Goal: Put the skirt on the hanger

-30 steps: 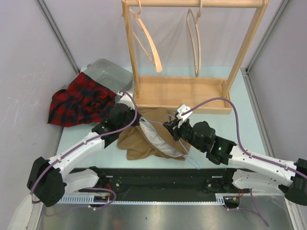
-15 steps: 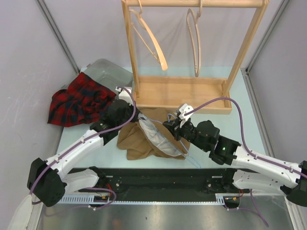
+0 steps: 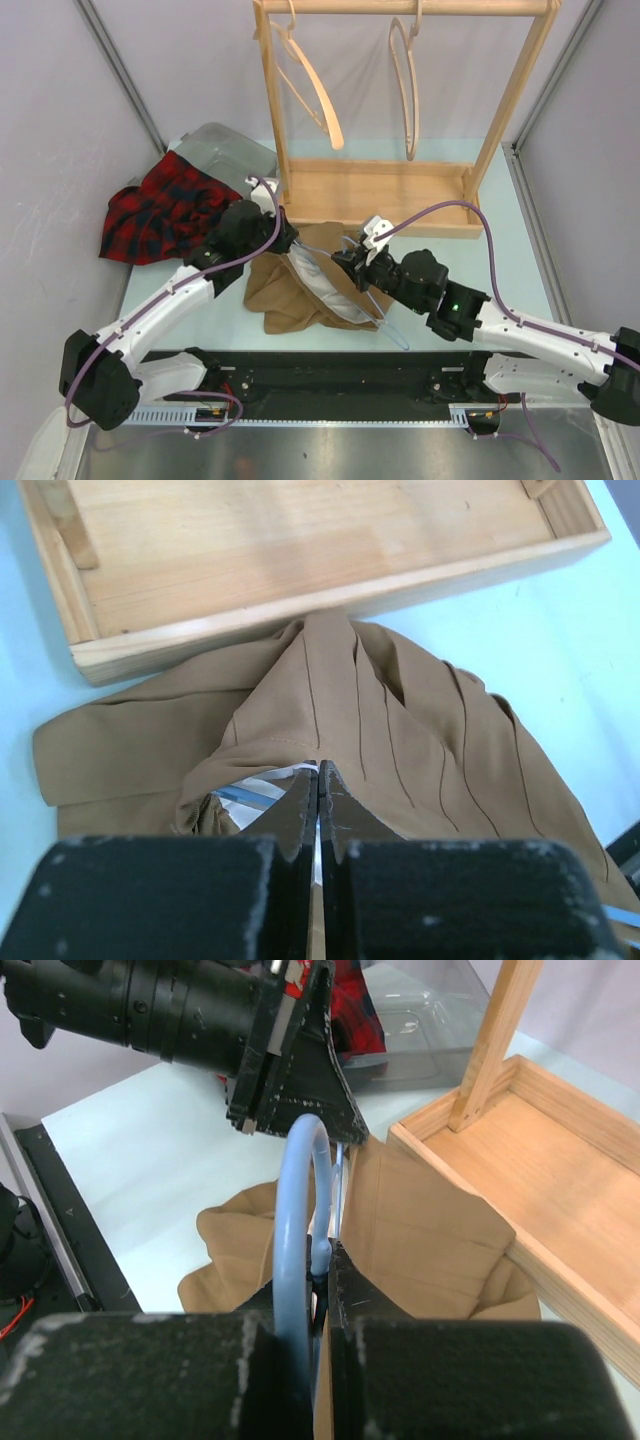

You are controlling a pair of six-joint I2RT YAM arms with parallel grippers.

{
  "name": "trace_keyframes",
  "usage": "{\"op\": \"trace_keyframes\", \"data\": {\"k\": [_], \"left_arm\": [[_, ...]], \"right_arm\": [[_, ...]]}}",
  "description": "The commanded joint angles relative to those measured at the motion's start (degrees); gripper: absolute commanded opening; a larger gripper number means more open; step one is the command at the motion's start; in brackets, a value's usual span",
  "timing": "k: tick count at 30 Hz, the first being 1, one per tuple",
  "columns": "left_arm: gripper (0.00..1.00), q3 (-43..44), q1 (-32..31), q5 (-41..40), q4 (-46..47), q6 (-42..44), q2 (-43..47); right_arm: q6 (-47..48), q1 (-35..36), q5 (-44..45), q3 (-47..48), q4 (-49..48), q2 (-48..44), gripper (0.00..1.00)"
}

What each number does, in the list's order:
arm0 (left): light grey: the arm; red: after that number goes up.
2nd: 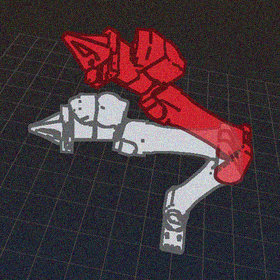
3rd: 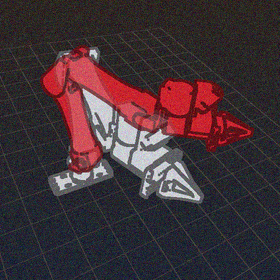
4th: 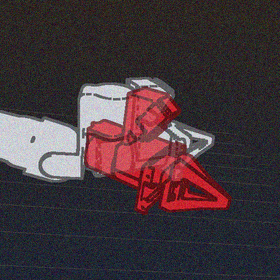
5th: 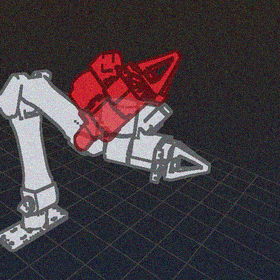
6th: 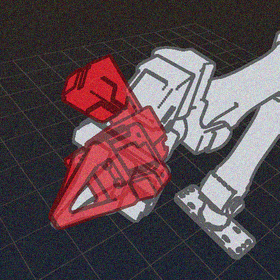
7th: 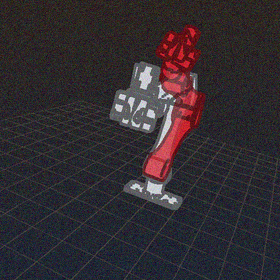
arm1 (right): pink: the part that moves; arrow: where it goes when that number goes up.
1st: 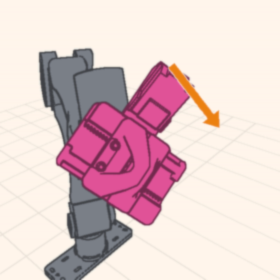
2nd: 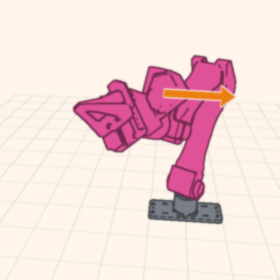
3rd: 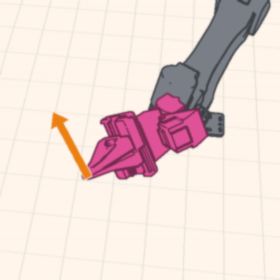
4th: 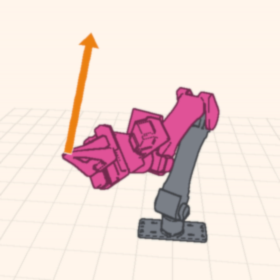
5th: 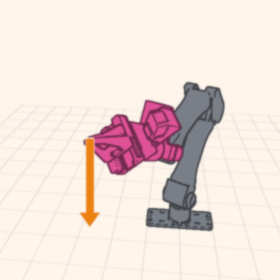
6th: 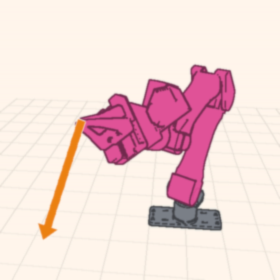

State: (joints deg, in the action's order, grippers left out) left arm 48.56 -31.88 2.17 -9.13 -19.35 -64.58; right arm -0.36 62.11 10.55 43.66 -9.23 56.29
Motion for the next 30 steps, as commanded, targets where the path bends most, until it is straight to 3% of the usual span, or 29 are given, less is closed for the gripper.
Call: {"op": "trace_keyframes", "data": {"k": [1,14,16,17,18,21,25,30], "left_arm": [[0.0,3.21,0.24,13.1,4.29,1.42,-0.29],[0.0,8.48,0.33,21.03,1.57,2.04,-2.48],[0.16,10.85,0.33,20.15,-0.62,2.39,-3.01],[0.29,11.47,0.33,19.71,-1.15,2.57,-3.01],[0.5,12.52,0.33,19.1,-1.59,2.83,-2.84],[0.76,14.54,0.33,17.69,-1.86,3.36,-2.48],[0.92,17.44,0.33,15.24,-2.65,3.19,-2.84],[0.99,19.82,0.41,11.45,-3.62,2.74,-2.31]], "right_arm": [[0.18,0.56,-1.85,2.57,-7.55,3.2,0.0],[0.19,1.0,0.88,0.73,-13.53,1.89,0.0],[0.19,1.26,0.97,0.73,-13.79,1.37,0.0],[0.18,1.44,0.79,0.73,-13.88,1.1,0.0],[1.49,1.61,0.97,0.55,-13.97,0.93,0.0],[1.59,1.88,1.32,0.11,-14.58,0.31,0.0],[2.03,2.58,2.37,-1.12,-17.04,0.31,0.0],[3.17,3.28,3.95,-1.73,-20.2,0.92,0.0]]}}
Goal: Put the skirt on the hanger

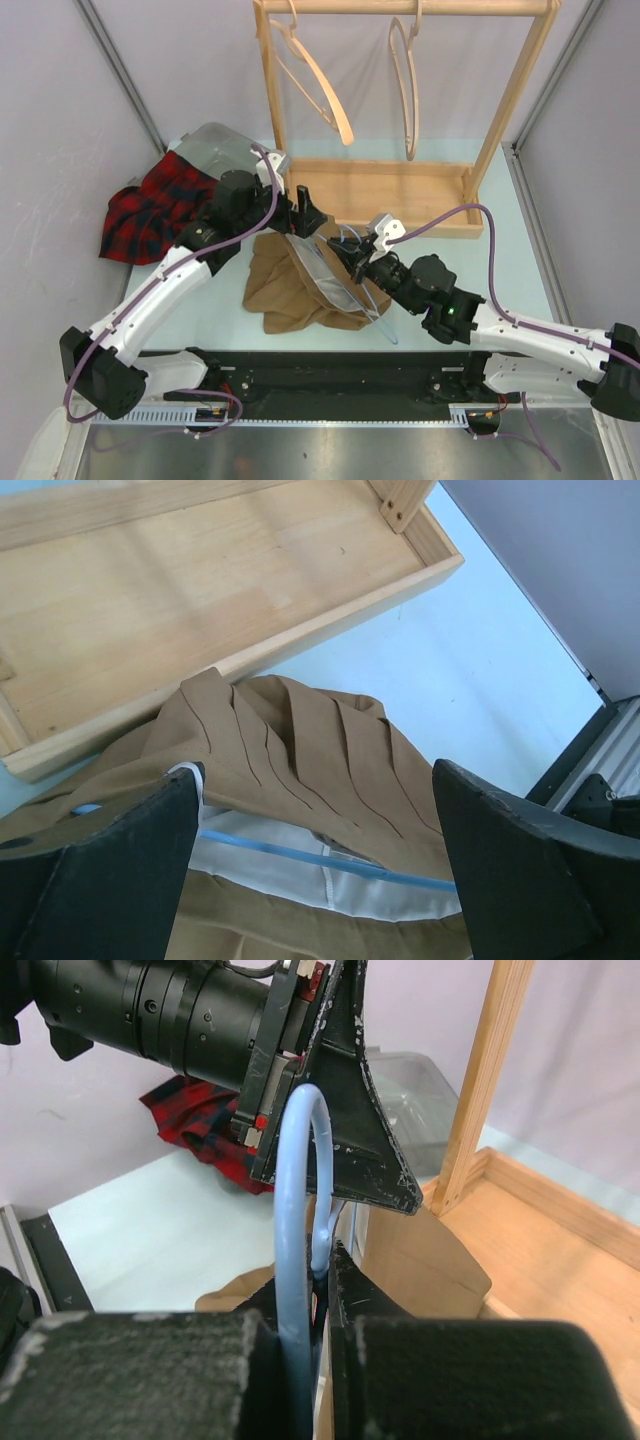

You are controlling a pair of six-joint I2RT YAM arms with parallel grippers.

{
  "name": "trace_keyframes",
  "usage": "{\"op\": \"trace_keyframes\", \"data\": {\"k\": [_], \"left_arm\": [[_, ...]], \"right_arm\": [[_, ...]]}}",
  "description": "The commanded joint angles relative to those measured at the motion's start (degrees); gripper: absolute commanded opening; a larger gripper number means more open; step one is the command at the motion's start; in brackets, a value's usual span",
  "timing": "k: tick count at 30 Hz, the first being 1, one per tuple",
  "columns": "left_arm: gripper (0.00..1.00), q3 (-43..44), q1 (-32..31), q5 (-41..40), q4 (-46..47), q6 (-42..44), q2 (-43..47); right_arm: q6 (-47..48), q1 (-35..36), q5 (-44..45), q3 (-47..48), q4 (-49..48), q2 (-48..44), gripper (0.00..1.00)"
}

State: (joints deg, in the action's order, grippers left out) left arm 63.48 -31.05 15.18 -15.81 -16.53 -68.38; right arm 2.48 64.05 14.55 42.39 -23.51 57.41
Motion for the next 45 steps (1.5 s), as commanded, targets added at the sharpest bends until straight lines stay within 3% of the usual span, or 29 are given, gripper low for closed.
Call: {"op": "trace_keyframes", "data": {"k": [1,5,8,12,13,20,28,35,45], "left_arm": [[0.99,5.42,-0.42,-0.51,2.81,0.62,1.49],[0.92,7.97,-0.33,2.04,-1.04,3.0,0.97],[0.74,11.64,-0.33,5.37,-5.87,6.6,0.0],[0.65,18.33,-0.42,5.04,-14.67,12.74,-2.02],[0.65,19.65,-0.42,4.25,-17.73,13.28,-2.8],[0.9,25.46,-0.59,-6.2,-27.16,16.18,-3.25],[0.92,24.67,-3.32,-10.51,-30.94,15.83,-4.31],[0.93,21.51,-3.67,-15.09,-26.47,9.25,-2.38],[0.91,16.69,-3.58,-32.57,-23.49,0.55,4.82]], "right_arm": [[0.59,1.43,0.13,-0.64,-6.81,-0.19,0.0],[1.47,2.21,0.39,-0.99,-8.31,0.34,0.0],[2.09,2.48,0.83,-1.08,-9.62,0.6,0.0],[2.44,2.66,0.92,-0.91,-10.59,1.21,0.0],[2.53,2.66,0.75,-0.82,-10.59,1.48,0.0],[2.62,2.66,1.45,0.59,-8.49,2.88,0.0],[2.27,2.48,0.75,1.38,-6.9,4.47,0.0],[1.12,2.48,1.45,-0.2,-9.53,4.47,0.0],[2.53,2.22,4.17,0.23,-10.42,3.41,0.0]]}}
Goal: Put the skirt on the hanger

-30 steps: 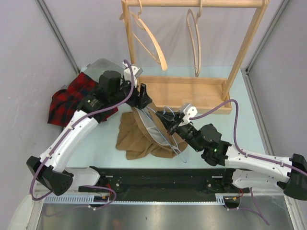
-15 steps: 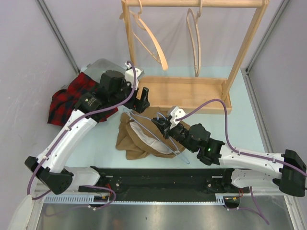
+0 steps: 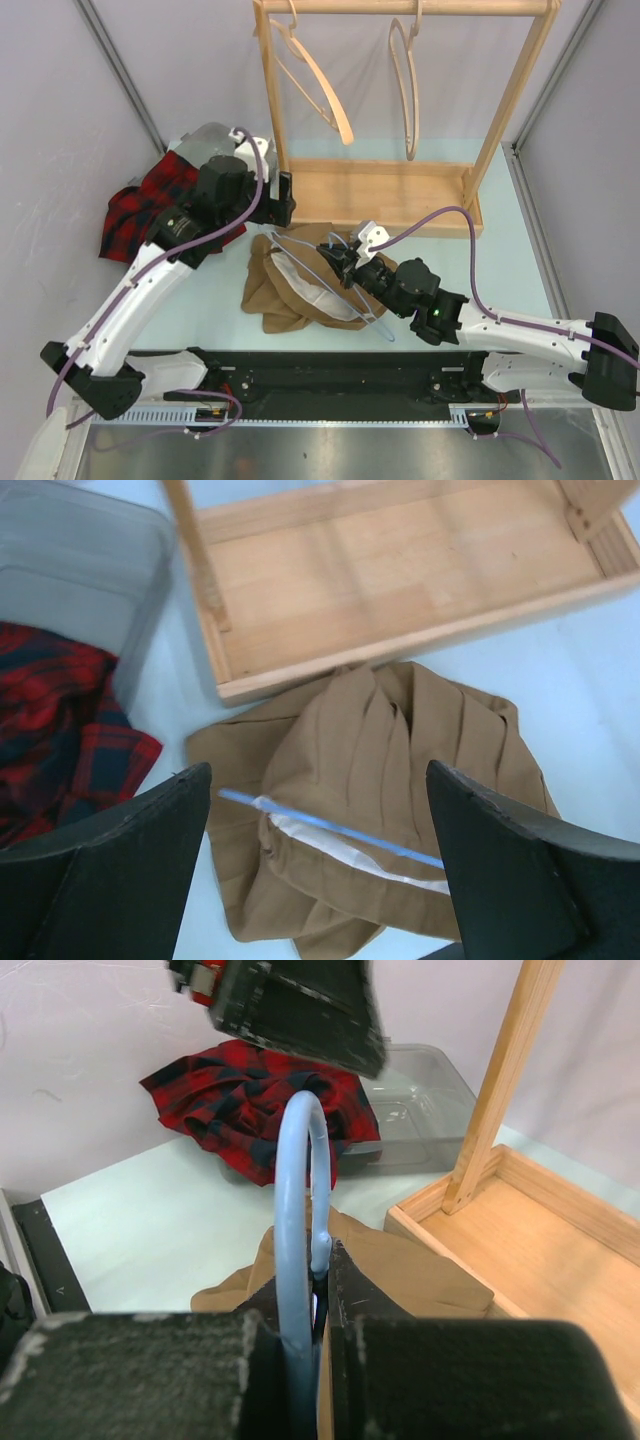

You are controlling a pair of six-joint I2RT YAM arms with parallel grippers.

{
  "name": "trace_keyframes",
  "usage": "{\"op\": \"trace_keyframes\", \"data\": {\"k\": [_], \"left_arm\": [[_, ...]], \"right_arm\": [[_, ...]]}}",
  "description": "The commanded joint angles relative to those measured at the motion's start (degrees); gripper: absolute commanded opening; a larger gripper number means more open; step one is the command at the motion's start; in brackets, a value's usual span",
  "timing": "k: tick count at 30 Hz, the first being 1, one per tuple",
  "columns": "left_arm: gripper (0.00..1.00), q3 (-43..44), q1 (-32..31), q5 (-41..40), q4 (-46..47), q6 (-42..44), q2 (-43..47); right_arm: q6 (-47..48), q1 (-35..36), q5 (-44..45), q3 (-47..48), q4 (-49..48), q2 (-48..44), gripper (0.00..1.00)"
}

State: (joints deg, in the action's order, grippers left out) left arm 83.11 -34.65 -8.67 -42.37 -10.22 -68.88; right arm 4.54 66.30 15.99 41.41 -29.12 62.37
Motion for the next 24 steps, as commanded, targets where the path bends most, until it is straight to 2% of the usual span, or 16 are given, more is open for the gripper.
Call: {"op": "trace_keyframes", "data": {"k": [1,7,12,21,24], "left_arm": [[0.89,-4.61,-0.06,-9.35,3.95,-6.82,6.64],[0.78,-23.83,0.38,-16.64,11.86,-15.35,19.03],[0.72,-30.63,1.34,-18.67,12.75,-20.36,21.16],[0.8,-39.42,5.21,-16.12,23.38,-20.72,23.35],[0.83,-42.06,7.75,-12.96,28.12,-20.19,24.76]], "right_arm": [[0.56,-0.12,2.91,1.57,-4.54,-1.64,0.0],[-0.14,-0.91,3.96,3.76,-1.12,-2.34,0.0],[-1.63,-1.44,3.88,4.82,0.29,-2.6,0.0],[-4.18,-1.7,2.12,5.17,1.61,-2.95,0.0],[-5.32,-1.88,1.33,5.26,2.49,-3.22,0.0]]}}
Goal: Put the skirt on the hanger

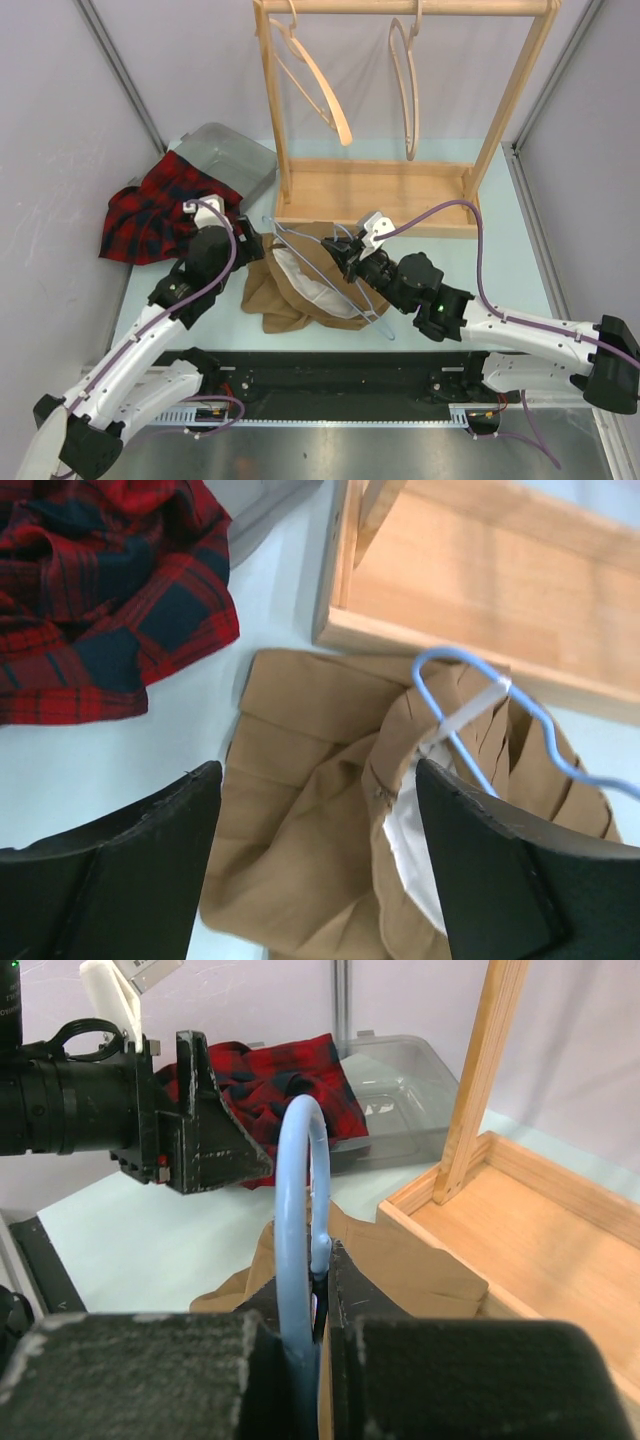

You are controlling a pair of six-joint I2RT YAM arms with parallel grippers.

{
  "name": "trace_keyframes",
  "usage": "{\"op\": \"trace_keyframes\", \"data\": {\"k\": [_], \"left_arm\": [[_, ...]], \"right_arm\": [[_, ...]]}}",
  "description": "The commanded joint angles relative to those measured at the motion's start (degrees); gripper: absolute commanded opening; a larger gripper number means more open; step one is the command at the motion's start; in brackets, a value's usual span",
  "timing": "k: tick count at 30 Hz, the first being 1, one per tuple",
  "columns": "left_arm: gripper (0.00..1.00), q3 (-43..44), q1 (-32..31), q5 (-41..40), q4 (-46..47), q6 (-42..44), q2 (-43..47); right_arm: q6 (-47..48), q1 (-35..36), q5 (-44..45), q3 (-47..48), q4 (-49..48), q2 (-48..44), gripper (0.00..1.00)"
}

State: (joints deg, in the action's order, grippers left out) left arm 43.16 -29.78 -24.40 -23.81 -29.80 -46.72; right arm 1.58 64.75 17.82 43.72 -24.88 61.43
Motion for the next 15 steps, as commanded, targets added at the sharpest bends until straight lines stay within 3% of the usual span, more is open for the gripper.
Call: {"op": "trace_keyframes", "data": {"k": [1,15], "left_arm": [[0.84,-3.16,3.23,3.13,10.53,-0.78,2.86],[0.88,-12.83,10.0,16.74,25.46,-4.29,4.36]], "right_arm": [[-2.55,-0.24,-0.68,2.95,-1.4,-2.45,0.0],[-5.01,-0.85,-3.67,3.3,0.1,-3.16,0.0]]}}
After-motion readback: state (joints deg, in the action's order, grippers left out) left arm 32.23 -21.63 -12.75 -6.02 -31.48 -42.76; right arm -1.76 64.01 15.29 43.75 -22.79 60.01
